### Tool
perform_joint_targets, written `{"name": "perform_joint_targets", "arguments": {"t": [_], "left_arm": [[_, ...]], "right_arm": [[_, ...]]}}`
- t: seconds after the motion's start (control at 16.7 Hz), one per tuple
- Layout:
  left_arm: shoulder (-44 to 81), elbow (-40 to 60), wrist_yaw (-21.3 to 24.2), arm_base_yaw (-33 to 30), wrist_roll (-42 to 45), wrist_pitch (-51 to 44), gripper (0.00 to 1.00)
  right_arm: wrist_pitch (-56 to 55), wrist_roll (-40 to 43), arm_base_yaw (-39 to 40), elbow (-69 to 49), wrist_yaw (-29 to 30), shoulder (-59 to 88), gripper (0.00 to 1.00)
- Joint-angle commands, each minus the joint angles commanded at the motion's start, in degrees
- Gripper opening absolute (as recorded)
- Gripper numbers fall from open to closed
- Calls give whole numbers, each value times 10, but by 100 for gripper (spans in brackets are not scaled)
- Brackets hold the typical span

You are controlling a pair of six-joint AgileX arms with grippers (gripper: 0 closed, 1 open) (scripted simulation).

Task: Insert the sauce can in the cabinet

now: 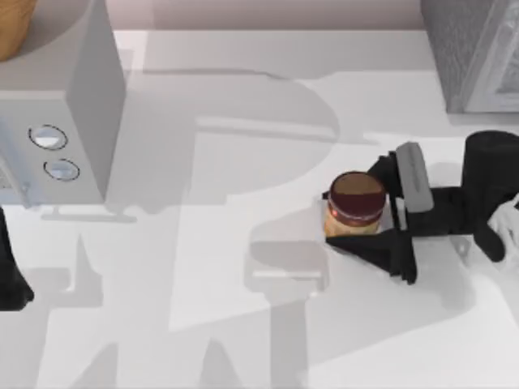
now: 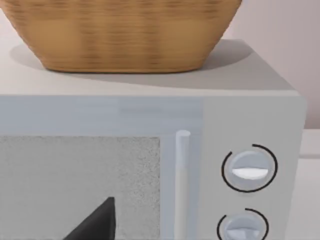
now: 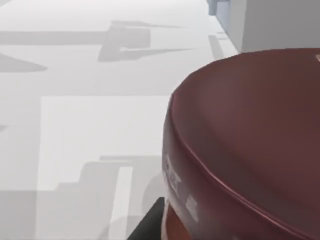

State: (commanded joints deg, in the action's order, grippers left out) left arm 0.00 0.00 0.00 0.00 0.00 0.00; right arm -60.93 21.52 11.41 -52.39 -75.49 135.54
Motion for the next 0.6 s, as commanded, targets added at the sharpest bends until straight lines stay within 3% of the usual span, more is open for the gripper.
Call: {"name": "perform_joint_targets", "arguments": {"t": [0.18,0.6], "left_arm": [[0,0,0,0,0,0,100],[0,0,0,0,0,0,100]], "right_arm": [[0,0,0,0,0,0,2],[0,0,0,0,0,0,0]]}}
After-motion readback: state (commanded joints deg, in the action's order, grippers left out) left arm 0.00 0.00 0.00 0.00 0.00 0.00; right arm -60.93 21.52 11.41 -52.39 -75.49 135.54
